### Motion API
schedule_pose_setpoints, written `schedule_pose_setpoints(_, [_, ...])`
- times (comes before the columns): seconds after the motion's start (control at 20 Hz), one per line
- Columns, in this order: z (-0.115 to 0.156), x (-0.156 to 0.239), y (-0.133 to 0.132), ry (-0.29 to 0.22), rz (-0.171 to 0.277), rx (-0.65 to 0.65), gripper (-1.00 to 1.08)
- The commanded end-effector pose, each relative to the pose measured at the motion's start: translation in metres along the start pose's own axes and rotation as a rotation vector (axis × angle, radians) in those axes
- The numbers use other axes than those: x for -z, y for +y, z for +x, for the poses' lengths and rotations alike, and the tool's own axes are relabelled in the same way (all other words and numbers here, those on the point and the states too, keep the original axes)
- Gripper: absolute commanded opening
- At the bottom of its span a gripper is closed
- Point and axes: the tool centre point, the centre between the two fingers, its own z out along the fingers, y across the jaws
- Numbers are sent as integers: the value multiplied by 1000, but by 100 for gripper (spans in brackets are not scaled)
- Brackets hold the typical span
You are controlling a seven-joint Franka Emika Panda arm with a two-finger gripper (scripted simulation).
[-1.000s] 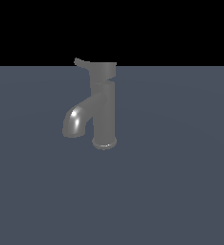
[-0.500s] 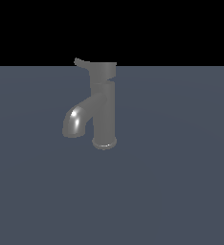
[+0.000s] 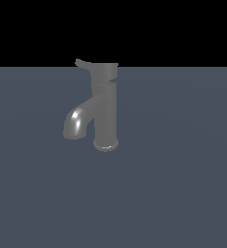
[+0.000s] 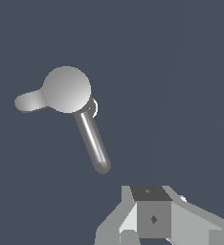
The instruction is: Turn on the faucet by rotating a designated handle.
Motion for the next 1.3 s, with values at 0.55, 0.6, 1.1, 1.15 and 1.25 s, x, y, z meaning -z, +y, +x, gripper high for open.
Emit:
schedule_pose_setpoints(0.55, [41, -24, -50, 4, 15, -316, -100])
schedule_pose_setpoints(0.6, [43, -26, -53, 4, 16, -339, -100])
schedule_pose_setpoints(1.1, [71, -51, -90, -1, 31, -572, -100])
schedule_pose_setpoints(1.15, [73, -54, -94, -2, 32, -596, -100])
schedule_pose_setpoints(1.25, [78, -60, -101, -4, 36, -642, -100])
